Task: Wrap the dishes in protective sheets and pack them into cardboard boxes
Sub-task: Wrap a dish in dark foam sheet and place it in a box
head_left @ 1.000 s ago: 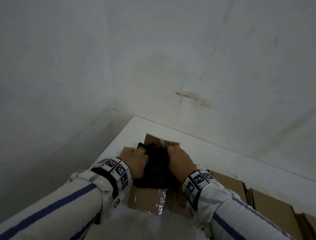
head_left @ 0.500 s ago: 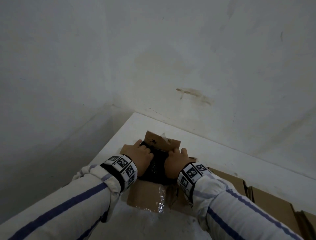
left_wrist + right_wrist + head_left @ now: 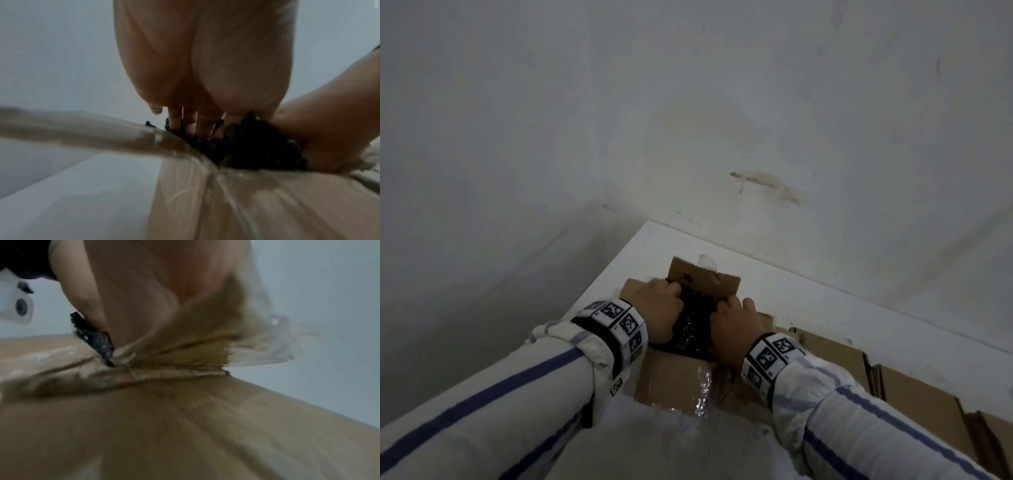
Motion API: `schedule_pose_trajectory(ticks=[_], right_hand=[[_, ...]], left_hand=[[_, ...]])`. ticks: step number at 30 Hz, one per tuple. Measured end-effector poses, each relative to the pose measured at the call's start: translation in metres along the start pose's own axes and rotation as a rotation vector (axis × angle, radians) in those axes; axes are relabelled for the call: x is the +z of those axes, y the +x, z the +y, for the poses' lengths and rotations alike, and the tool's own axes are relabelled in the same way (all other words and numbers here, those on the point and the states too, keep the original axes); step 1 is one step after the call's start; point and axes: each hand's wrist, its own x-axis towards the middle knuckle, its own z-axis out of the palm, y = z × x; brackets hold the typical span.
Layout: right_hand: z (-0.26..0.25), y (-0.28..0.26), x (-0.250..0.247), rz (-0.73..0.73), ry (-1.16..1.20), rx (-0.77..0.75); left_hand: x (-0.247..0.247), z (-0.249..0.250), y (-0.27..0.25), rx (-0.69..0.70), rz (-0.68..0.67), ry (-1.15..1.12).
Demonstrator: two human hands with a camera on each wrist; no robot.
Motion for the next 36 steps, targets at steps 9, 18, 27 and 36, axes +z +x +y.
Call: schedule_pose_trajectory(ticks=[9, 18, 27, 36], right_hand=[[-0.009, 0.001, -0.037, -0.050, 0.420, -0.037], [-0.013, 0.014, -0.030, -0.255, 0.315, 0.007], [-0.008, 0.016, -0.024, -0.178, 0.295, 0.088], [-0.005, 0.008, -0.010, -0.079, 0.079, 0.004]], left_hand=[[0.007, -0.014, 0.009, -0.018, -0.110, -0.003], [0.014, -0.005, 0.015, 0.039, 0.023, 0.172], [0.013, 0.003, 0.010, -0.037, 0.000, 0.103], [0.008, 0.010, 0.005, -0.054, -0.035, 0.149]])
